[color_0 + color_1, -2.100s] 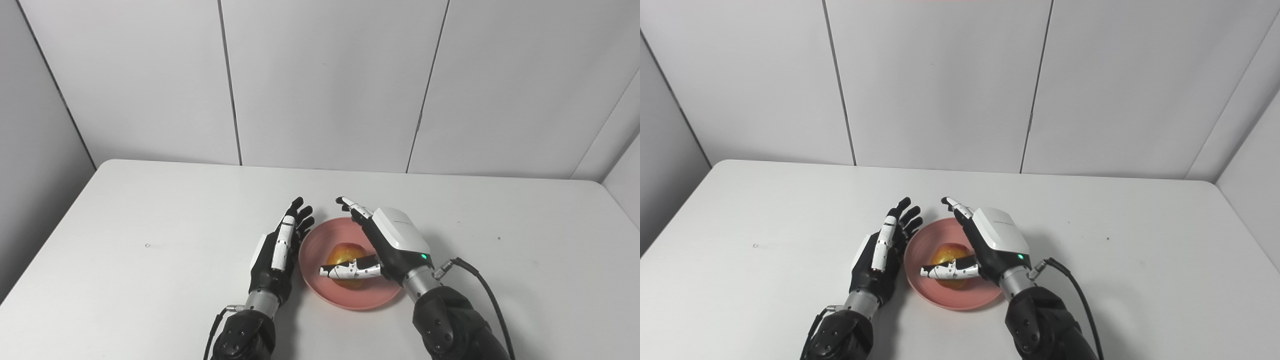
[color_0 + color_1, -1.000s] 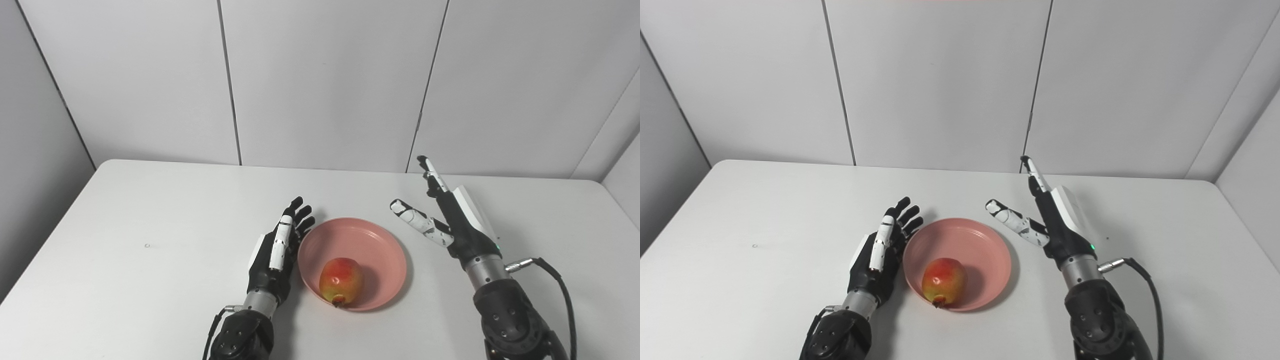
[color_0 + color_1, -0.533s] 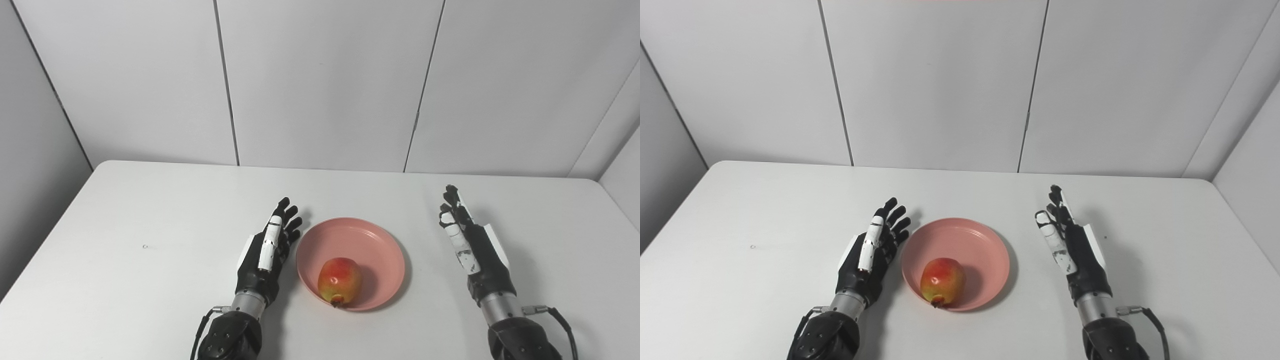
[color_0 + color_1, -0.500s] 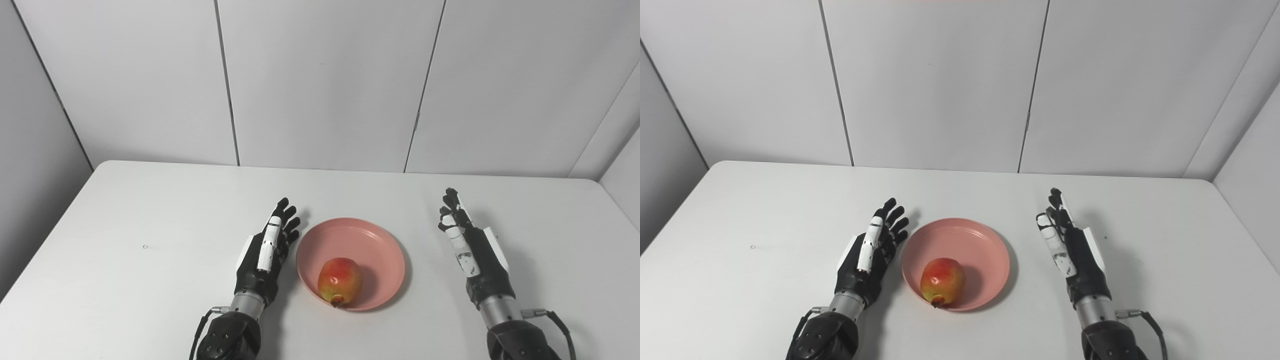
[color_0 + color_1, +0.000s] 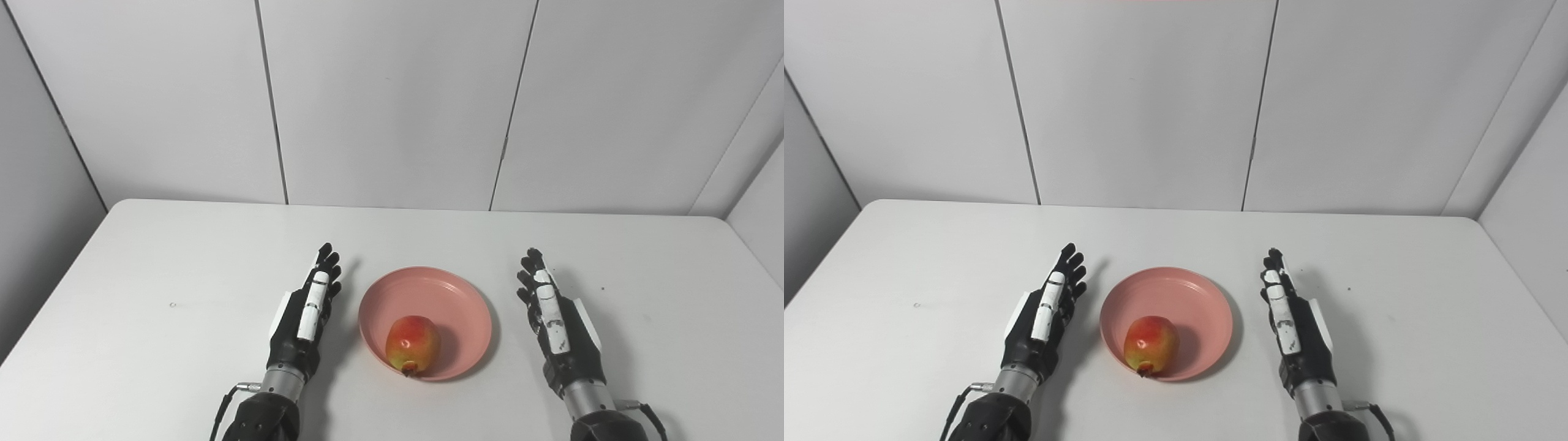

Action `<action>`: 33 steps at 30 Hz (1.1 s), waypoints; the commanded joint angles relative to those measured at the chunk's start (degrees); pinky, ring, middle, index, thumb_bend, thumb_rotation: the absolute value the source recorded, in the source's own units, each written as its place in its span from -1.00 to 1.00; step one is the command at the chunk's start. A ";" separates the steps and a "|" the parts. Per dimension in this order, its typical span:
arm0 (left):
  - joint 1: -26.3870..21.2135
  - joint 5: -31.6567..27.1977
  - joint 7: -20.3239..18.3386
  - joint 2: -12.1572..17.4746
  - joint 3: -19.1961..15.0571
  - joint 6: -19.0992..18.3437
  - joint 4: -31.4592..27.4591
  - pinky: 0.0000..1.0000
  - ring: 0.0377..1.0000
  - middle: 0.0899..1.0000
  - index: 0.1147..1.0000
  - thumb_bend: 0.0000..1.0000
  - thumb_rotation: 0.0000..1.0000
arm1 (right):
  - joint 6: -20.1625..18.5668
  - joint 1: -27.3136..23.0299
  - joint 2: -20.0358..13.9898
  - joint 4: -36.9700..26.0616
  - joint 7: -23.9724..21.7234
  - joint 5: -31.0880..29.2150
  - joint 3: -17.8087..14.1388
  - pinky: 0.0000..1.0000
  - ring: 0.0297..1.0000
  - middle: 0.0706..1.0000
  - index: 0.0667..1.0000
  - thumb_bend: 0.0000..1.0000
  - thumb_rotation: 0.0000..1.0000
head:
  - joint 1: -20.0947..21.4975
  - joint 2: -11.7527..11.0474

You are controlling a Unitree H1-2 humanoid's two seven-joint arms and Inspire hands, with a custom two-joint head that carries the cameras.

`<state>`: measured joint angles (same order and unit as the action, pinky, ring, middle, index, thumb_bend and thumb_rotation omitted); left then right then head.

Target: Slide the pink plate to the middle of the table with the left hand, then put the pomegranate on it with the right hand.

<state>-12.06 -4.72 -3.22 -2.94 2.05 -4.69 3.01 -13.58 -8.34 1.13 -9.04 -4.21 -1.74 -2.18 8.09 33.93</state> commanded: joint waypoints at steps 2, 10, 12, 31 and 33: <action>-1.04 0.46 -0.33 -0.12 0.35 3.34 -1.36 1.00 1.00 1.00 1.00 -0.13 1.00 | 0.98 -0.92 0.59 -1.95 0.50 -0.62 0.59 1.00 0.99 1.00 0.99 -0.22 1.00 | 0.13 -0.17; -1.30 -0.82 -0.95 0.43 -0.19 3.40 -0.44 1.00 1.00 1.00 1.00 -0.13 1.00 | 2.89 -0.37 1.08 -0.97 1.23 -0.22 2.16 1.00 0.98 0.99 0.98 -0.42 1.00 | 1.28 -0.50; -1.36 -0.94 -1.06 0.52 -0.24 3.43 -0.22 1.00 1.00 1.00 1.00 -0.13 1.00 | 3.18 -0.43 1.12 -0.66 1.31 -0.28 2.25 1.00 0.98 1.00 0.98 -0.42 1.00 | 1.39 -0.57; -1.46 -0.43 -0.92 0.54 0.33 3.47 0.24 1.00 1.00 1.00 1.00 -0.13 1.00 | 3.60 -0.35 0.46 -0.41 1.19 -0.61 2.40 1.00 0.98 1.00 0.99 -0.39 1.00 | 0.78 -0.68; -1.41 -0.32 -0.91 0.59 0.37 3.44 0.18 1.00 1.00 1.00 1.00 -0.13 1.00 | 3.29 -0.37 0.46 -0.53 1.32 -0.53 2.42 1.00 0.98 1.00 0.99 -0.40 1.00 | 0.79 -0.66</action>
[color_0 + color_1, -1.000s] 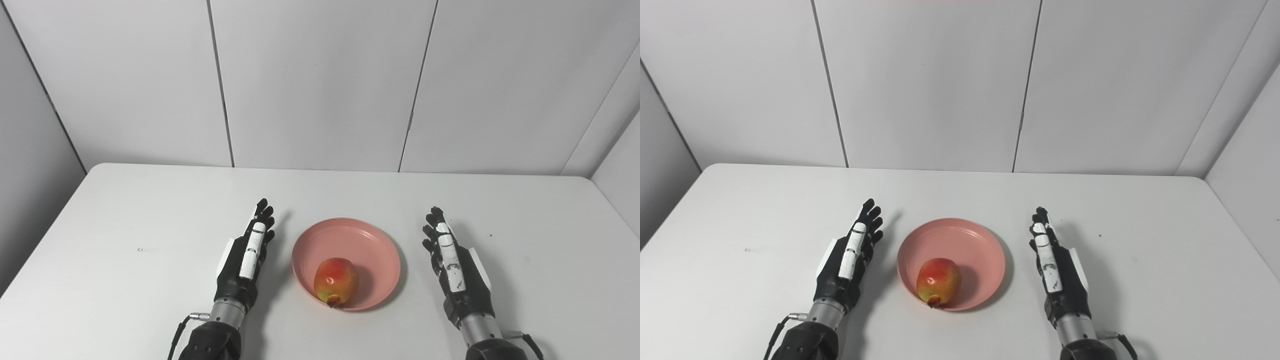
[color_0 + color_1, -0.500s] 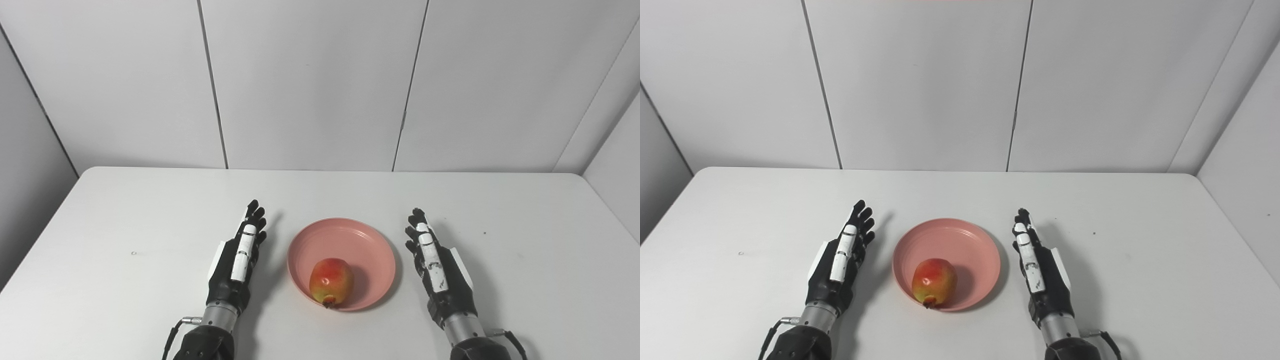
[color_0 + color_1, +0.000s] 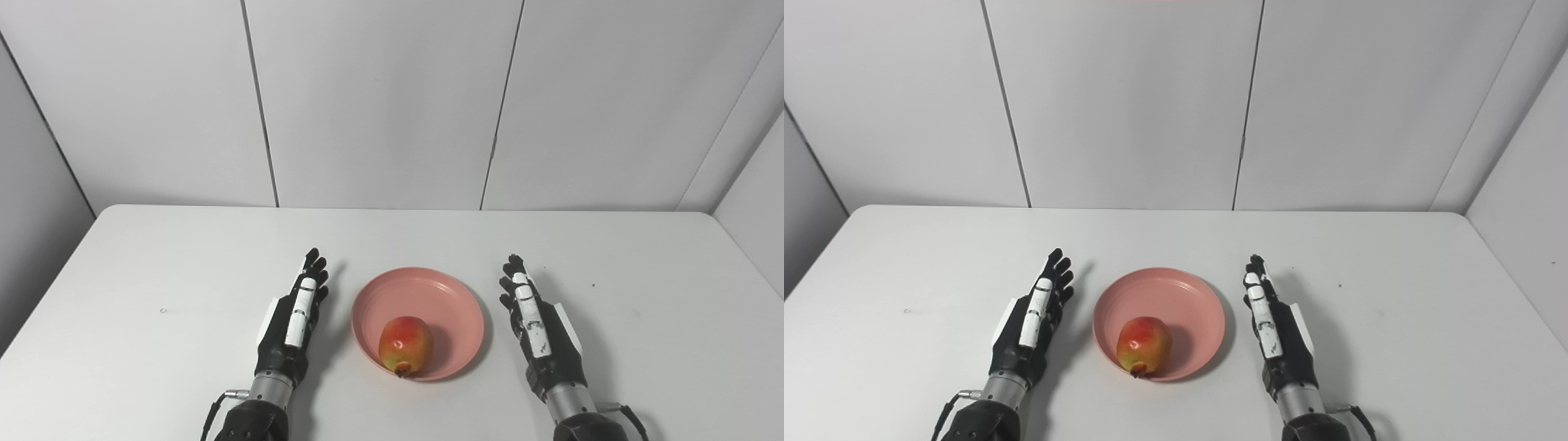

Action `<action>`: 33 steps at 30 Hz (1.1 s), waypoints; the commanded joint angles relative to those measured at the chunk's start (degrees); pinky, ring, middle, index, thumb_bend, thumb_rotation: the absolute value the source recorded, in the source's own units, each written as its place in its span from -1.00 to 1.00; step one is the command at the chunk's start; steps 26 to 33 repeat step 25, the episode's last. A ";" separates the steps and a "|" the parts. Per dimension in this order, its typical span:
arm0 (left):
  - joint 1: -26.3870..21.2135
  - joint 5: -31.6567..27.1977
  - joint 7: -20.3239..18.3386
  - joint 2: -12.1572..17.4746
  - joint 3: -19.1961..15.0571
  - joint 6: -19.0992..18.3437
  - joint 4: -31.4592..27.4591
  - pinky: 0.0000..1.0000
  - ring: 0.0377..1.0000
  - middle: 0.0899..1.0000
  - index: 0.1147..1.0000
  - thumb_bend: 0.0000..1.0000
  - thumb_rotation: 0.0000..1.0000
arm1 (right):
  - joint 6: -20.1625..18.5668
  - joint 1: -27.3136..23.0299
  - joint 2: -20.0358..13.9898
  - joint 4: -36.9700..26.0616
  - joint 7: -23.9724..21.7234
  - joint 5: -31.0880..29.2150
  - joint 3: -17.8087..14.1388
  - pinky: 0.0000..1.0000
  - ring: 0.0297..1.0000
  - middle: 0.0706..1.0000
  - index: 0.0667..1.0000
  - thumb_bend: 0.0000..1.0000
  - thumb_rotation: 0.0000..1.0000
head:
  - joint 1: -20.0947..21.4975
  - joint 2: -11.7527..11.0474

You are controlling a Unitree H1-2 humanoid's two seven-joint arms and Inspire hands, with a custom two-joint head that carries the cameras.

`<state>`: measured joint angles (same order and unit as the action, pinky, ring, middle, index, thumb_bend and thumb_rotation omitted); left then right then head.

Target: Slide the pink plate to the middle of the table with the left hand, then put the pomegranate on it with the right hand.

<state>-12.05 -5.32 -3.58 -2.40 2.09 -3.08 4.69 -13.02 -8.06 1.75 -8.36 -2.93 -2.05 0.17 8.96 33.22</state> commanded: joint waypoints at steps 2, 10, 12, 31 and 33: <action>-1.42 0.33 -0.52 0.04 0.36 1.72 -1.54 1.00 1.00 1.00 1.00 -0.13 1.00 | 2.80 -0.64 -0.13 -1.23 -0.01 -0.49 -0.01 1.00 0.99 1.00 0.99 -0.41 1.00 | -0.14 0.04; -1.33 0.48 -0.48 0.01 0.49 1.83 -1.62 1.00 1.00 1.00 1.00 -0.13 1.00 | 2.89 -0.66 -0.23 -1.19 0.12 -0.52 0.00 1.00 0.98 1.00 0.99 -0.41 1.00 | -0.15 -0.03; -1.32 0.75 -0.35 -0.02 0.55 1.94 -1.59 1.00 1.00 1.00 1.00 -0.13 1.00 | 3.05 -0.63 -0.25 -1.16 0.20 -0.35 0.03 1.00 0.98 1.00 0.99 -0.41 1.00 | -0.15 -0.03; -1.41 0.43 -0.77 -0.01 0.54 2.07 -1.54 1.00 1.00 1.00 1.00 -0.12 1.00 | 2.66 -0.68 -0.19 -1.19 0.26 -0.43 0.10 1.00 0.98 1.00 0.99 -0.44 1.00 | -0.15 0.02; -1.41 0.43 -0.77 -0.01 0.54 2.07 -1.54 1.00 1.00 1.00 1.00 -0.12 1.00 | 2.66 -0.68 -0.19 -1.19 0.26 -0.43 0.10 1.00 0.98 1.00 0.99 -0.44 1.00 | -0.15 0.02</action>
